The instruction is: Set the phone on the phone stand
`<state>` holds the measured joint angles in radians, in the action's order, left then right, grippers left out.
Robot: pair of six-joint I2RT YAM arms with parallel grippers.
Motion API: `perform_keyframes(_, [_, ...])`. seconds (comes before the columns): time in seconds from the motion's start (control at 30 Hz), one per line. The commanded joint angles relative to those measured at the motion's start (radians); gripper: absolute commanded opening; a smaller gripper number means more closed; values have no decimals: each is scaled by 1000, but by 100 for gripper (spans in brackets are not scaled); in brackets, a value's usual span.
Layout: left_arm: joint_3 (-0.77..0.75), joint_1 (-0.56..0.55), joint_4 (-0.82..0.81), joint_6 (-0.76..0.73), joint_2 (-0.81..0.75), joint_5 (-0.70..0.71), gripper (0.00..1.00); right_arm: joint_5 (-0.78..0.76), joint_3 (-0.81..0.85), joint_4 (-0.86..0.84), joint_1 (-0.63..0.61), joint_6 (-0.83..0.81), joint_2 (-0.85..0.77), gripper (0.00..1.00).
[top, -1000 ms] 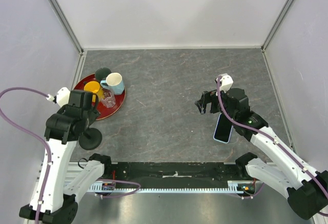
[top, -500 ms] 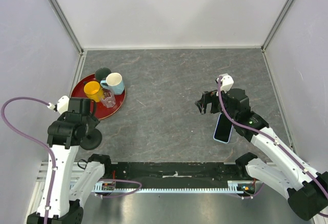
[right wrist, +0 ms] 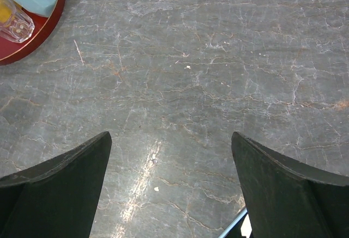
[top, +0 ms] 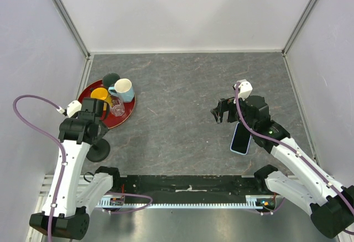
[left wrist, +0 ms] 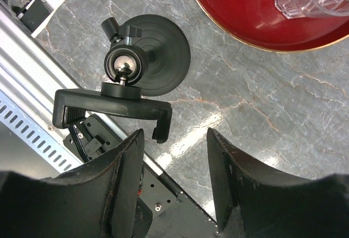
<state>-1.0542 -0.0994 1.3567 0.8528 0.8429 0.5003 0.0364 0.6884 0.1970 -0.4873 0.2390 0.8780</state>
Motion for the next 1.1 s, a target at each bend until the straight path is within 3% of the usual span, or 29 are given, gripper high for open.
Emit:
perform_keyframes(0.0, [-32,12,174,71,5,67,56,-16,13,-11,-4,3,-5,98])
perform_keyframes(0.3, [-12,46,153,92,13,14,57,-20,11,-13,-5,3,3,98])
perform_keyframes(0.47, [-4,53,130,86,8,-3,41,-23,11,-14,-4,3,7,98])
perform_keyframes(0.87, [3,55,131,144,-25,26,45,-30,14,-11,-4,5,7,98])
perform_keyframes(1.07, [5,55,136,160,-45,34,19,-30,19,-1,-4,6,3,98])
